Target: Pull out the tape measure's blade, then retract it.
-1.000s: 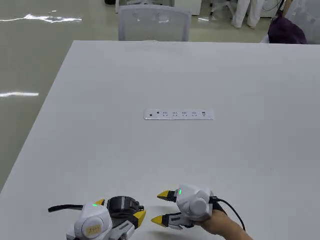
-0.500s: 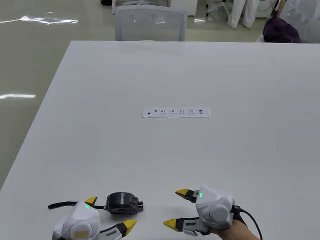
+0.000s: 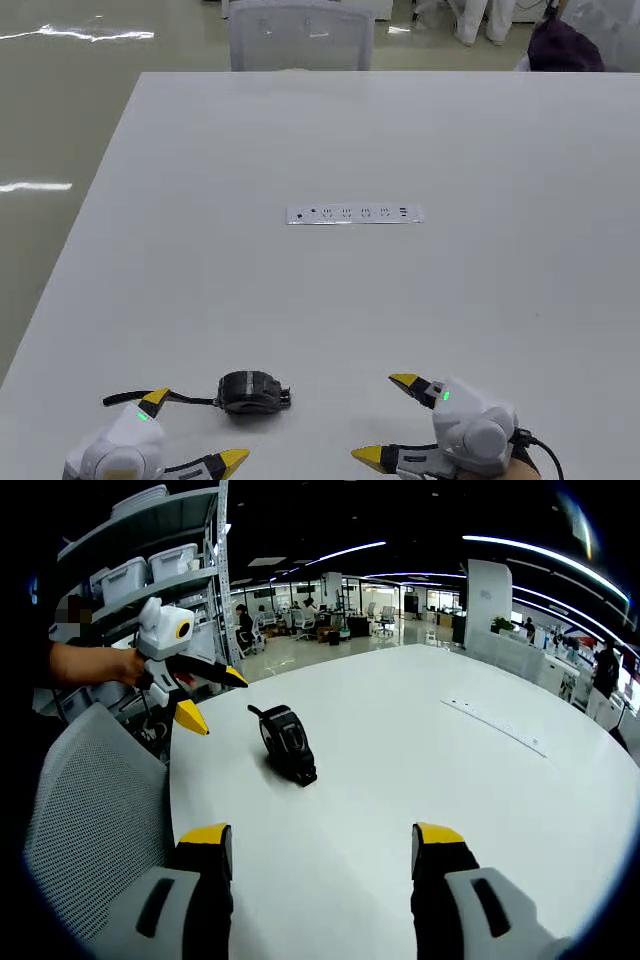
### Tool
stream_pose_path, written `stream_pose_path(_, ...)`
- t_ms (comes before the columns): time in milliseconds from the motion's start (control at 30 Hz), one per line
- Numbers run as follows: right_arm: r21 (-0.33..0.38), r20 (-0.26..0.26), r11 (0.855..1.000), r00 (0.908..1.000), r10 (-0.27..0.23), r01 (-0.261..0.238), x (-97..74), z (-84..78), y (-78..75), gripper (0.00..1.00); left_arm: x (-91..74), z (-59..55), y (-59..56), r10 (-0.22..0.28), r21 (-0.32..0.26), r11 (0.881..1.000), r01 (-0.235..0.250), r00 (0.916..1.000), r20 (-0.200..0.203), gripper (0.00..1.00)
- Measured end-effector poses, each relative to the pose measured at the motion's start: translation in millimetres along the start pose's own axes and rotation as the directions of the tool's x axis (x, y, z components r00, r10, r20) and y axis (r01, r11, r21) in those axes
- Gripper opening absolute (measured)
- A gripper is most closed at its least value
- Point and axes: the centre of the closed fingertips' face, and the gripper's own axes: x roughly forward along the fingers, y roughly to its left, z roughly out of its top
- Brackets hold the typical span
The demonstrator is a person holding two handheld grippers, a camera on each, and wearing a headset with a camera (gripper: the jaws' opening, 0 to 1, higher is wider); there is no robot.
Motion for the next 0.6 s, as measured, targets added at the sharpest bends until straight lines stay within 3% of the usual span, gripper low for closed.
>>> stream_pose_path(167, 0.025, -0.011, 0.999, 0.9995, -0.029, 0.029, -15.5, -7.6, -4.2, 0.79, -7.0, 6.3, -3.2, -0.027, 0.014, 1.0, 0.026, 0.9994, 0.021, 0.92)
stream_pose_path(333, 0.038, -0.009, 0.998, 0.9986, -0.052, 0.052, -32.5, -10.0, -7.6, 0.84, -11.9, 5.3, -9.0, -0.045, 0.045, 0.998, 0.044, 0.9986, 0.029, 0.94)
stream_pose_path(600, 0.062, 0.005, 0.995, 0.997, -0.077, 0.076, -51.3, -6.9, -7.8, 0.9, -20.8, 2.4, -15.4, -0.072, 0.032, 0.997, 0.072, 0.9971, 0.022, 0.96)
